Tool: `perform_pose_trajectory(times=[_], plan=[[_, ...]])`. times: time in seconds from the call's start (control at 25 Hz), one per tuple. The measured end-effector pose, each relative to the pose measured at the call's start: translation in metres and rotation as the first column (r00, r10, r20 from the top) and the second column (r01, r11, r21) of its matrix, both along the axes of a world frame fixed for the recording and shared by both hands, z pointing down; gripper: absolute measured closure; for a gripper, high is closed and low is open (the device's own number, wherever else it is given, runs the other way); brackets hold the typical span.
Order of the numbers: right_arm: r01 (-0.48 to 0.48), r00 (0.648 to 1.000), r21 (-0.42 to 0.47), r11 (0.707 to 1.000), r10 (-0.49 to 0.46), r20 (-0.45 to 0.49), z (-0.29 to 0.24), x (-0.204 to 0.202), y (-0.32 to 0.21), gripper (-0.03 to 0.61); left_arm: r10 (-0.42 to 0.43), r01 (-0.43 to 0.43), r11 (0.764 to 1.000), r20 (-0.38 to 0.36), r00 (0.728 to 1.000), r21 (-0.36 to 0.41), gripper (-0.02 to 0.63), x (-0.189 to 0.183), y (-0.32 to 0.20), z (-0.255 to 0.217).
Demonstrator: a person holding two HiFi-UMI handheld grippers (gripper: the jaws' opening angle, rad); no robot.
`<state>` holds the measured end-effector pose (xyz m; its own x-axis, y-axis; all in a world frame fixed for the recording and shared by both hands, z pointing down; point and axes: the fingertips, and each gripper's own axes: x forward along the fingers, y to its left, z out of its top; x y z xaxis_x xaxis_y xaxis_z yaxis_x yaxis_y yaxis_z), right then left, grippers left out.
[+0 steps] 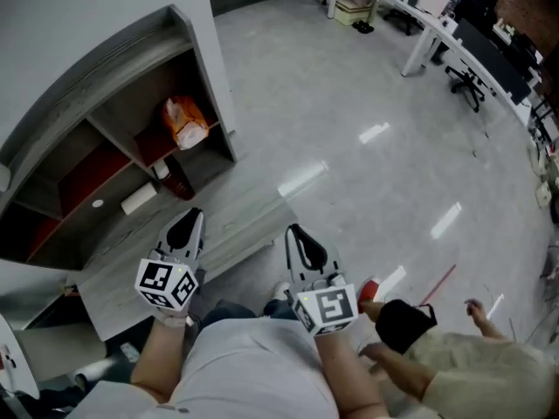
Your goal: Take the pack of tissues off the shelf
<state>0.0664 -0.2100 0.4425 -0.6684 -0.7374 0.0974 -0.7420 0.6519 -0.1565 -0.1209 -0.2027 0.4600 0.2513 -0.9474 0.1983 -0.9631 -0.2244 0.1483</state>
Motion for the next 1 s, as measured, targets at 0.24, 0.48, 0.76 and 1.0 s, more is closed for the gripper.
perform_pose_trajectory(times=[0.24,0.48,0.76,1.0], plan=[[0.022,1.0,0.003,1.0,-0.022,0.011,-0.001,-0.01,-0.035,0.552,-0.142,0.143,0.99,0.05,0.989,-0.011,0.512,-0.04,-0.053,0.002],[-0.005,1.0,0.0,1.0,0.005,0.001,-0.007,-0.019,-0.048,0.552,-0.227,0.228,0.974,0.094,0.969,0.002,0.494,-0.085,-0.1,-0.001],[-0.133,0.991,0.031,0.991,0.134,-0.011,-0.005,-0.031,-0.06,0.552,-0.222,0.226,0.974,0.128,0.967,-0.019,0.488,-0.129,-0.152,0.026],[-0.243,0.969,0.025,0.97,0.243,-0.037,-0.008,-0.022,-0.055,0.552,-0.192,0.198,0.979,0.143,0.971,-0.035,0.487,-0.136,-0.178,0.033]])
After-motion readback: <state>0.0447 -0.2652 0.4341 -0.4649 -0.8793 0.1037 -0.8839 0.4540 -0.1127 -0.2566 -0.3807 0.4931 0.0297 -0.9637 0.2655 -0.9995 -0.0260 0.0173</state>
